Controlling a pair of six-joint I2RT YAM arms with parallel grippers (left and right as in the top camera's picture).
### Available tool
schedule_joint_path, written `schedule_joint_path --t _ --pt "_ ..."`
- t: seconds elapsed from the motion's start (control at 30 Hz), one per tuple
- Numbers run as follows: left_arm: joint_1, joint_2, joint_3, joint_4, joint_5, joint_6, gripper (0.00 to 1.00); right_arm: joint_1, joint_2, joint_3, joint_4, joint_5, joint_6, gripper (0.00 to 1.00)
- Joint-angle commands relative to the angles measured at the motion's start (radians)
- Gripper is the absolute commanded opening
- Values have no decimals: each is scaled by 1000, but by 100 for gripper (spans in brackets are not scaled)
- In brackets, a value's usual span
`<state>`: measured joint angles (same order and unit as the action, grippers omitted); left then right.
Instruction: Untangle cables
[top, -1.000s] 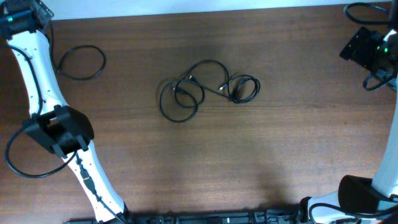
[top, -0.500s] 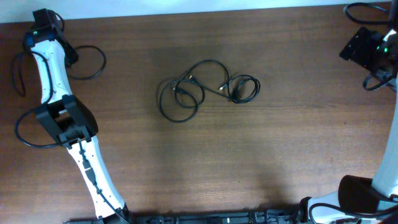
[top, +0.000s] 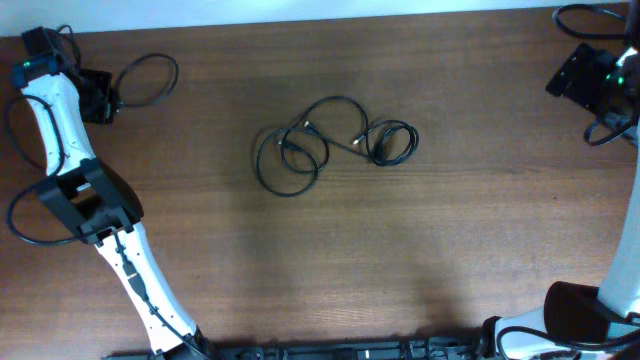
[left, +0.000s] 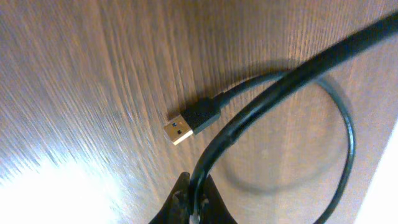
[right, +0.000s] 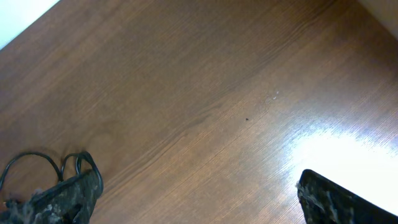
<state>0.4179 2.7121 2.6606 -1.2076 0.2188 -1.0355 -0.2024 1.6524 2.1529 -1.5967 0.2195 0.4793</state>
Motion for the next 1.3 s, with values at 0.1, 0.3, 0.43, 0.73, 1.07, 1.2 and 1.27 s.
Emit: schedule_joint_path --t 0.1,0.3,0.43,0.73,1.07,1.2,1.27 --pt "36 22 5 39 50 -75 36 -1 -11 1 0 13 8 100" --pt "63 22 148 -74 -119 124 77 -1 -11 2 -1 13 8 100" --pt "36 1 481 -148 -35 317 82 -1 -11 2 -1 13 8 100" --pt "-283 -12 438 -481 316 1020 99 -1 -11 1 -1 13 8 100" --pt "-559 -312 -45 -481 -101 1058 99 -1 -11 2 0 13 8 100" --pt "-593 -487 -347 -477 -44 1120 99 -1 -11 2 -1 13 8 100" --pt "-634 -487 -528 -370 -45 1120 99 -1 -11 1 -1 13 8 100"
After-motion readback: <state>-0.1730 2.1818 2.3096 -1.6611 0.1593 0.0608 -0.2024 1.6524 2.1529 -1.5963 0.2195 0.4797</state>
